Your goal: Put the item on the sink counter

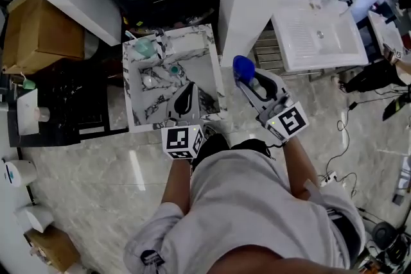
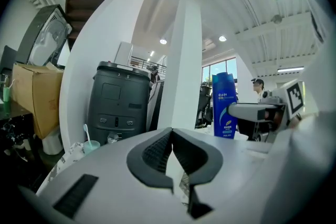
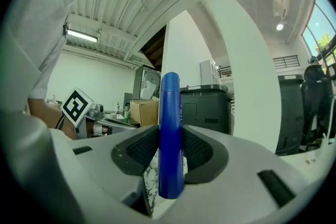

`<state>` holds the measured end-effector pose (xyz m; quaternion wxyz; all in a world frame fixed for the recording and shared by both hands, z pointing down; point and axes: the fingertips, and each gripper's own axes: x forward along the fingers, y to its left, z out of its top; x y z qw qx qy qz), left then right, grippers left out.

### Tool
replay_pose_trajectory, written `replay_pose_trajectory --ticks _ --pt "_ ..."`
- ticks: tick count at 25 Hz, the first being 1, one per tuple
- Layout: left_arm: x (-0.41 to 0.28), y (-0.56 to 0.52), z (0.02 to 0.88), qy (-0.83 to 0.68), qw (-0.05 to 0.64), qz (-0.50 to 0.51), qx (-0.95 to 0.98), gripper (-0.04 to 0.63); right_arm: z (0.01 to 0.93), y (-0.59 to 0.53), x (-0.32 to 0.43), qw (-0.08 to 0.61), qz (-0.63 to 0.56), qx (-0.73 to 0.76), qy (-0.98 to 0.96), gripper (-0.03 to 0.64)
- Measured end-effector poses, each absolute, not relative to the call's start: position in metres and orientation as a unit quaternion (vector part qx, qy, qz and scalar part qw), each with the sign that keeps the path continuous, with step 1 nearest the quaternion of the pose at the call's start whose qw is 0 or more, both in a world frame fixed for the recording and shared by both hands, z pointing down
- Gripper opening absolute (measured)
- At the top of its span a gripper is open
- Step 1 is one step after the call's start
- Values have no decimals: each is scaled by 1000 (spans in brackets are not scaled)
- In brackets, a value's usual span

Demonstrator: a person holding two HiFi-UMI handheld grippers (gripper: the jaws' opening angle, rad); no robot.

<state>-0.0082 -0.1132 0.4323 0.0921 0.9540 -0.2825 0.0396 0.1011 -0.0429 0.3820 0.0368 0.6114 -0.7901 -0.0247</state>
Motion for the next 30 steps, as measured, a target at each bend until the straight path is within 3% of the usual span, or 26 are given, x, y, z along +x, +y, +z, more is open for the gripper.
replay_pose_trajectory --ticks 13,30 --pt "-25 -176 463 -333 138 54 931 9 417 -144 99 66 5 543 -837 138" --pt "40 -249 488 -404 209 58 889 9 487 -255 137 95 36 404 -909 138"
